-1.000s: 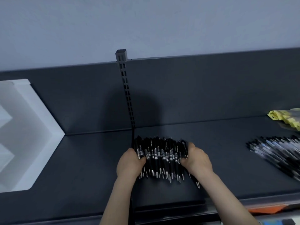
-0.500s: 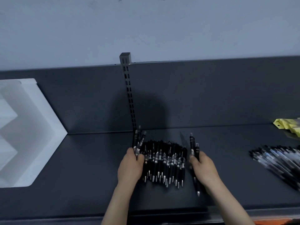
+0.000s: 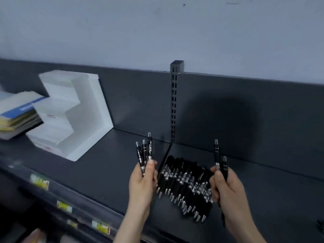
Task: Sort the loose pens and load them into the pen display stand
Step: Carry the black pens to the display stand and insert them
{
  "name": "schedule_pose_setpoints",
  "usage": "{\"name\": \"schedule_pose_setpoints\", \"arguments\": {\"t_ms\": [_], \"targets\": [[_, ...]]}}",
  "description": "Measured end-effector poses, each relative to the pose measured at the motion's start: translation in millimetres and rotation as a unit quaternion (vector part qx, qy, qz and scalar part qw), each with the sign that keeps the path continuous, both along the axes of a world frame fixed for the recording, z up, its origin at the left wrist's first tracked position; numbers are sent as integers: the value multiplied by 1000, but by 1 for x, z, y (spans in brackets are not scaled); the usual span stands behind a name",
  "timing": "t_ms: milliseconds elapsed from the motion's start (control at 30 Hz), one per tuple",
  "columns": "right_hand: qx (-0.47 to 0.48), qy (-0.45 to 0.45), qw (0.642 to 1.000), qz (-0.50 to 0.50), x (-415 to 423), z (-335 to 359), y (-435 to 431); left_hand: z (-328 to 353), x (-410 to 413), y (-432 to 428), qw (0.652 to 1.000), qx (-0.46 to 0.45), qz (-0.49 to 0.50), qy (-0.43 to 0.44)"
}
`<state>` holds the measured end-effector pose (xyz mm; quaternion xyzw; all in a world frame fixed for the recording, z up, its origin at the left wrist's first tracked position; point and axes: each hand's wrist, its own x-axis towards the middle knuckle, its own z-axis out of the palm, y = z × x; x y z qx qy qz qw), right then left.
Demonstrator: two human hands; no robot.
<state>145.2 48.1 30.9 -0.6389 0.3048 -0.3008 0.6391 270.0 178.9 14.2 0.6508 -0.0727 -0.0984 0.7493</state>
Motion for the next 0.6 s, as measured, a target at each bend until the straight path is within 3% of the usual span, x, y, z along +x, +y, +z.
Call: {"name": "schedule_pose_setpoints", "arguments": {"t_ms": [300, 600], "targets": [[-11, -10, 980, 198, 37, -1, 25, 12, -22, 58, 984, 58, 168, -14], [-56, -29, 954, 293, 67, 3, 78, 25, -28, 125, 970, 51, 238, -16]]}}
